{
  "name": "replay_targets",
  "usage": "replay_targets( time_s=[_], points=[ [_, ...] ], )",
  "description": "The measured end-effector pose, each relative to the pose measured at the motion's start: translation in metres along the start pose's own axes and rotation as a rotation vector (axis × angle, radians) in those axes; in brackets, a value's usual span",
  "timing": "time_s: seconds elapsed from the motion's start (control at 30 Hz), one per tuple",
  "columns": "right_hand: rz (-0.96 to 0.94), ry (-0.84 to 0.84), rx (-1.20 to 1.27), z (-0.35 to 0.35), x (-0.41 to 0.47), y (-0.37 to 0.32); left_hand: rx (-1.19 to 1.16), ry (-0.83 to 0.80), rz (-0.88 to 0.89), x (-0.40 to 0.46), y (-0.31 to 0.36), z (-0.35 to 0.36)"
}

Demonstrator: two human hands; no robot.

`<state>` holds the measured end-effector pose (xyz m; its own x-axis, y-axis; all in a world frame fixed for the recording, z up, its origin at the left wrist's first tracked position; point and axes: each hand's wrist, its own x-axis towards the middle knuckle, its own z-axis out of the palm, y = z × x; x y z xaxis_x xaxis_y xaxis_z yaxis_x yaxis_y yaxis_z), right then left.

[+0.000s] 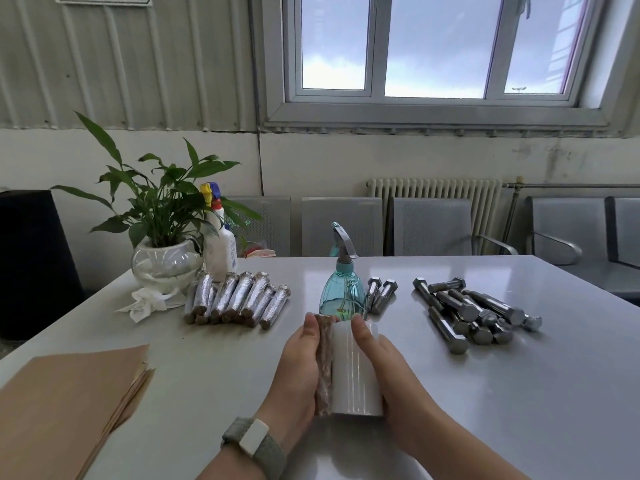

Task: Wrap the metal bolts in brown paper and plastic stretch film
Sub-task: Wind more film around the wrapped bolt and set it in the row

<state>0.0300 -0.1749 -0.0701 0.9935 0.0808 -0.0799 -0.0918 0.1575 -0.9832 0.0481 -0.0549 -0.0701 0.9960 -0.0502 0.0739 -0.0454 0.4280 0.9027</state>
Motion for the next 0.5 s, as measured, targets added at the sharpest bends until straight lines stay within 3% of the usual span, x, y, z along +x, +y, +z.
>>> replay_targets(
  time_s=[0.17, 0.3, 0.5],
  points=[
    [-0.175, 0.149, -0.166, 0.006, 0.001, 0.0, 0.14, 0.038, 0.012, 0.003, -0.002, -0.006],
    [-0.227, 0.185, -0.179, 0.006, -0.002, 0.001, 0.227, 0.092, 0.124, 0.002, -0.002, -0.002],
    [-0.323, 0.334, -0.246, 0.013, -0.007, 0.004, -0.083, 0.037, 0.057, -0.008, -0.003, 0.006]
  ],
)
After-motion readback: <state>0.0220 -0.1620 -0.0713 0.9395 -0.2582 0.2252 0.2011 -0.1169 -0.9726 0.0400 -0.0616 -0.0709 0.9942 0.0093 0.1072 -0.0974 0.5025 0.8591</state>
